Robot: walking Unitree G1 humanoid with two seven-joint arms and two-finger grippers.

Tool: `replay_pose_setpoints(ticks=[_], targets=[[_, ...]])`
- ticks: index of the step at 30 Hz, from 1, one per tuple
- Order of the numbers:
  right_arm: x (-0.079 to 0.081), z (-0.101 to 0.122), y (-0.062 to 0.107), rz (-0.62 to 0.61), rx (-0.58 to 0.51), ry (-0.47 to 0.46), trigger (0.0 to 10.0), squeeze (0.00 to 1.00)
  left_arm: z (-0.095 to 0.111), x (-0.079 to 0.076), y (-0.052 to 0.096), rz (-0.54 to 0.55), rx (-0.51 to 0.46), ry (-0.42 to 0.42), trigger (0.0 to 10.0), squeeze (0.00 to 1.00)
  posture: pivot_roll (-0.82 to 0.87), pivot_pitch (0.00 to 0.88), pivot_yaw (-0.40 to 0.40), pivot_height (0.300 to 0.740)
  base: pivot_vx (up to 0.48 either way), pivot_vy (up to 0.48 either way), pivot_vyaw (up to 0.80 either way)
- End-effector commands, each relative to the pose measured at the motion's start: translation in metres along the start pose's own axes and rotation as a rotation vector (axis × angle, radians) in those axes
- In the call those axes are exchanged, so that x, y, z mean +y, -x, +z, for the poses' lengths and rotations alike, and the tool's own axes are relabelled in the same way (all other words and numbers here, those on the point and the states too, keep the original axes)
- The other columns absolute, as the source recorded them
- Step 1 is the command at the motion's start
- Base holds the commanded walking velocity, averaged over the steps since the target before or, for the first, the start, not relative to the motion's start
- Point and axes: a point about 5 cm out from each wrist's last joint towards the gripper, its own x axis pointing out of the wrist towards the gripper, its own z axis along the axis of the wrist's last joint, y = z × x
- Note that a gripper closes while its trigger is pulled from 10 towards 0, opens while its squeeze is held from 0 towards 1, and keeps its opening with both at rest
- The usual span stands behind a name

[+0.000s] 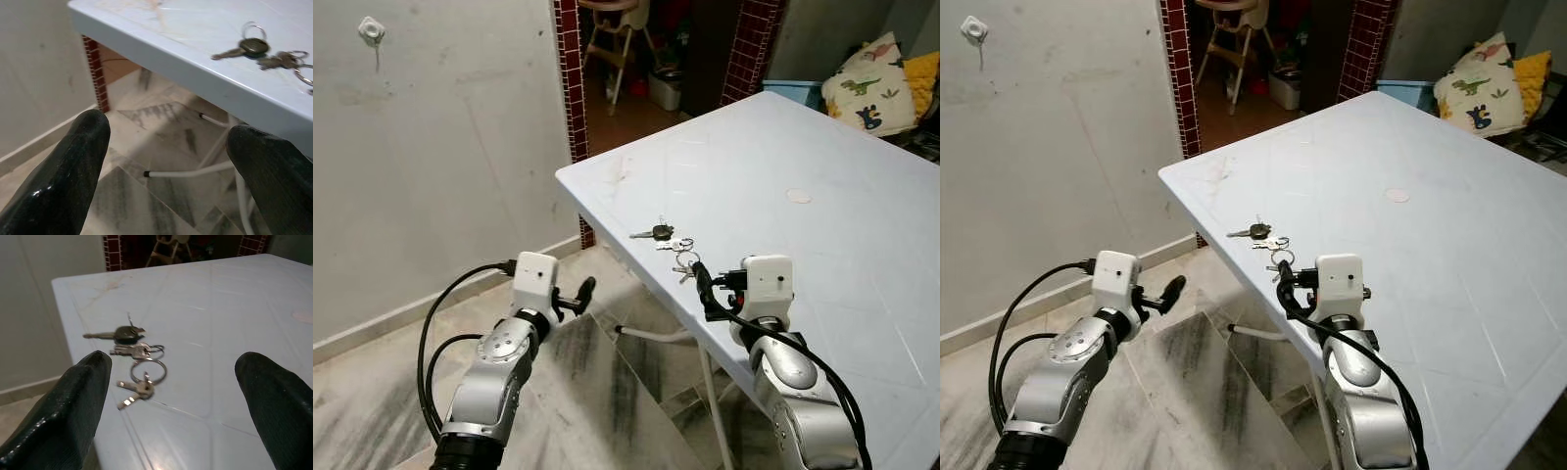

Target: Hang keys on a hook

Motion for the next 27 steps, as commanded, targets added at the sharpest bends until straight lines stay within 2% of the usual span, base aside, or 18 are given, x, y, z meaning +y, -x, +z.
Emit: replay_pose_setpoints(ticks=[1,9,12,19,27], targets=[[0.003,-0.003,-0.003,0.014,0.023,-0.012,10.0,0.00,0.008,-0.004,0.003,-0.037,-0.017,-0.028,10.0,0.00,0.05,0.000,-0.024,0.740,0.000,0.000,0.00],[0.011,-0.015,-0.008,0.059,0.108,-0.040,10.0,0.00,0.007,-0.012,0.018,-0.099,-0.003,-0.039,10.0,0.00,0.10,0.000,-0.047,0.740,0.000,0.000,0.00],[0.009,-0.018,-0.020,0.040,0.140,-0.019,10.0,0.00,0.002,-0.013,0.026,-0.118,0.022,-0.058,10.0,0.00,0.11,0.000,-0.047,0.740,0.000,0.000,0.00],[0.004,-0.017,-0.039,-0.002,0.135,-0.007,10.0,0.00,0.006,-0.015,0.026,-0.153,0.038,-0.048,10.0,0.00,0.11,0.000,-0.036,0.740,0.000,0.000,0.00],[-0.001,-0.031,-0.044,-0.041,0.198,0.017,10.0,0.00,0.008,-0.016,0.024,-0.164,0.043,-0.052,10.0,0.00,0.10,0.000,-0.031,0.740,0.000,0.000,0.00]])
